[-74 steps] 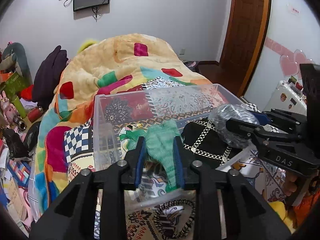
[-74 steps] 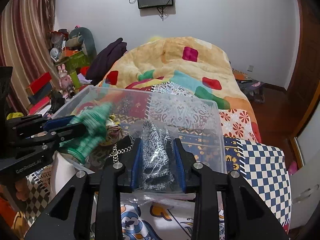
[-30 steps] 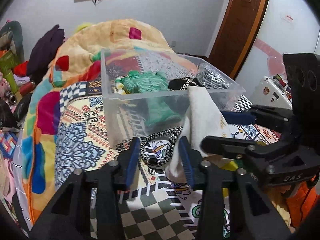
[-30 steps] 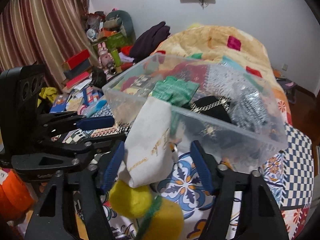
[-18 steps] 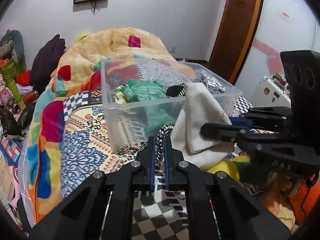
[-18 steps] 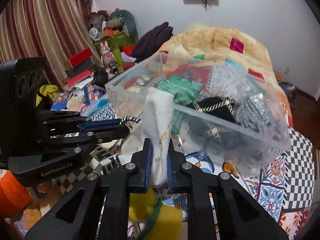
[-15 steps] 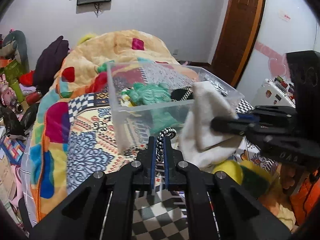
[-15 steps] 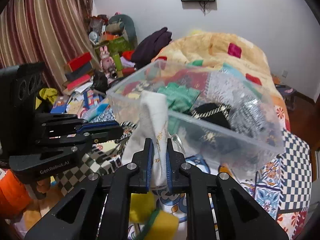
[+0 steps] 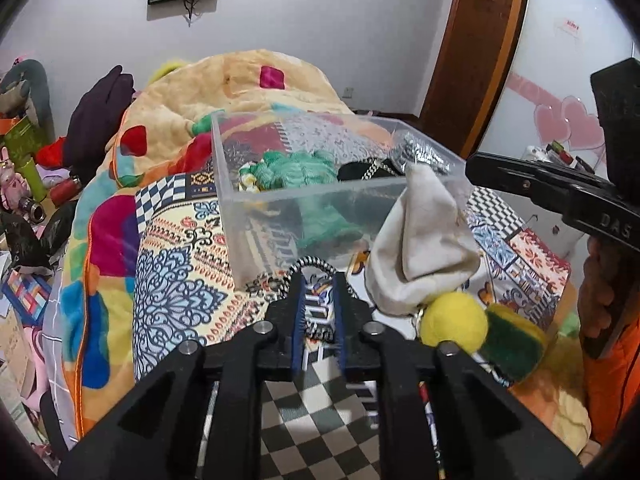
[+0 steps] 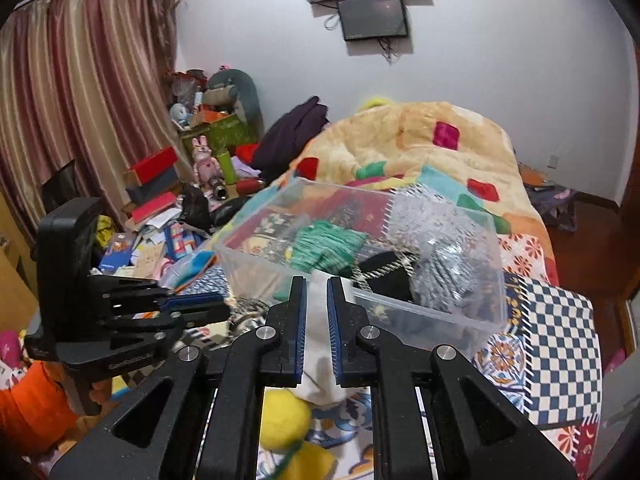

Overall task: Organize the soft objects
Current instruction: 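Grasp the white cloth with the right tool while the left tool grasps the black-and-white cord, then lift the cloth into the box with the right tool while the left tool drops the cord in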

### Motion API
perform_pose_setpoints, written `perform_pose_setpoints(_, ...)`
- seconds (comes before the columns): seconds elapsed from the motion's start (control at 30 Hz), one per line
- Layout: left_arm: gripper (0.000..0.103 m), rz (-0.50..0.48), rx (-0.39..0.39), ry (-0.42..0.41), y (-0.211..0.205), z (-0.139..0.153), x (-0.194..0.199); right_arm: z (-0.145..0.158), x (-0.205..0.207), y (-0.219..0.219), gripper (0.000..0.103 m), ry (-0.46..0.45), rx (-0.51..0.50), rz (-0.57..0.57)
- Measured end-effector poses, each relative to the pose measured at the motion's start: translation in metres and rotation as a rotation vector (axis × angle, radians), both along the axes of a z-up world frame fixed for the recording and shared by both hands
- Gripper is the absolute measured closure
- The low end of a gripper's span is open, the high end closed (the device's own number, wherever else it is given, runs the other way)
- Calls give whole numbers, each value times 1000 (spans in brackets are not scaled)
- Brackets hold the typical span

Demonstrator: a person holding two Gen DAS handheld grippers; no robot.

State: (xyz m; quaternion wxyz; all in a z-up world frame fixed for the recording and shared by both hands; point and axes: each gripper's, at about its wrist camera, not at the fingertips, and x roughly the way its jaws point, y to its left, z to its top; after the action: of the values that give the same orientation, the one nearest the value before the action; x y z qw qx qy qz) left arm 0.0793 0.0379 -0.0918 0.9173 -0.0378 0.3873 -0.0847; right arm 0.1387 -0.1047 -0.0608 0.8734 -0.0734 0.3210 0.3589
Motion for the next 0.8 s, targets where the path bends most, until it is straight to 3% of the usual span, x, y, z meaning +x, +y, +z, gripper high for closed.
perform_pose_setpoints(0.1,62,10,19,6,1,-4,-3,-11,7,-7,75,48,-10,-22)
perform_pose_setpoints(0.17,50,22,27,4,3,-4,-2,-19,11,-10,56,73,-5,-31)
perform_pose_setpoints(0.43,49,25,52,85,9,-17,23,-48,23,6,52,179,-67,28)
perform_pose_setpoints(0.5,53,24,62,112,8,-21,29,-55,24,14,52,185,-103,46)
perform_pose_setpoints(0.57,68,14,70,137,5,-25,34,-60,25,19,52,192,-125,57)
perform_pose_setpoints(0.67,79,-5,100,150,1,-28,37,-63,22,21,53,188,-142,66)
perform_pose_setpoints(0.8,94,1,148,138,-3,-30,40,-65,20,22,71,188,-145,76)
